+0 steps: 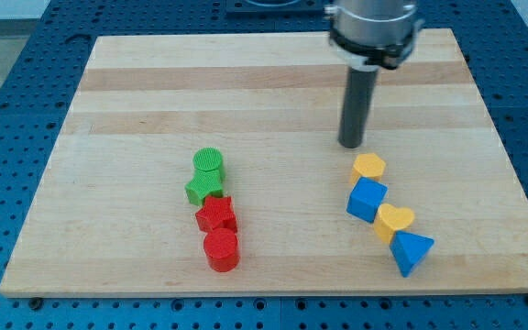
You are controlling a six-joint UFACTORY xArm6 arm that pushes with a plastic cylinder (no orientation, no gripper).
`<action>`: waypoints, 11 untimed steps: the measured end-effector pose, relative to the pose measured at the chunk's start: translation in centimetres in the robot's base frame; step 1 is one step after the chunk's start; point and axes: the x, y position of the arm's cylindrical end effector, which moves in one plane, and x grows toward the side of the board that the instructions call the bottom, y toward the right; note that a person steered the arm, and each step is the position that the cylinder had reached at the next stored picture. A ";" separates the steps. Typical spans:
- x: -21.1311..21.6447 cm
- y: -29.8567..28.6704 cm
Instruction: Slide the yellow hexagon along with blue cube down a bit
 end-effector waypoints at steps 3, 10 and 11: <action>2.9 2.3; 8.0 -4.5; 8.6 -4.7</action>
